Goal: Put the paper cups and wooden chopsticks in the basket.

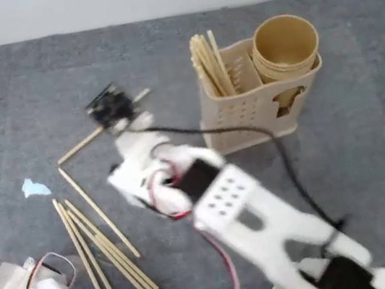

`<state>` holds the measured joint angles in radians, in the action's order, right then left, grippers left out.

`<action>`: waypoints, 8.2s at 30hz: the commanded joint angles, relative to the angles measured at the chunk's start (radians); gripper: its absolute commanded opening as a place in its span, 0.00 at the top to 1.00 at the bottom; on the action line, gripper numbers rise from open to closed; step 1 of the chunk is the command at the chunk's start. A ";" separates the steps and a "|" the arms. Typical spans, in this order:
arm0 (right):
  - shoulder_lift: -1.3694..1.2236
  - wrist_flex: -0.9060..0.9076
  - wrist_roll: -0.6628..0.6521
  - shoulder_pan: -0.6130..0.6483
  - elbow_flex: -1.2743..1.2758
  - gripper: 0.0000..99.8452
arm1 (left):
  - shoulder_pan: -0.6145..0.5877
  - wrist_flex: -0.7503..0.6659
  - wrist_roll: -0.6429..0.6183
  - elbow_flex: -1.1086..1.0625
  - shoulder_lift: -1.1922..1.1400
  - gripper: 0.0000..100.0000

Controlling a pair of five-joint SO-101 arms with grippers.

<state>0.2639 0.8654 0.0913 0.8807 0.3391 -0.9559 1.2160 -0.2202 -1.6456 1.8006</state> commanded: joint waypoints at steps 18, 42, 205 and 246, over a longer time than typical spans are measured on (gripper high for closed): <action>-0.593 0.004 0.009 0.189 -0.473 0.87 | -0.028 -0.023 0.009 0.007 0.011 0.99; -0.932 0.005 -0.009 0.246 -0.681 0.88 | -0.084 -0.023 0.006 0.007 0.011 0.99; 0.226 -0.889 -0.160 -0.679 0.104 0.92 | -0.077 -0.023 0.006 0.004 0.011 0.99; -0.705 -0.473 0.080 -0.321 -0.559 0.88 | -0.077 -0.023 0.006 0.004 0.011 0.99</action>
<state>-0.3728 0.3851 0.1603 0.5493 -0.0690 -1.0342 1.2160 -0.2202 -1.6456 1.8006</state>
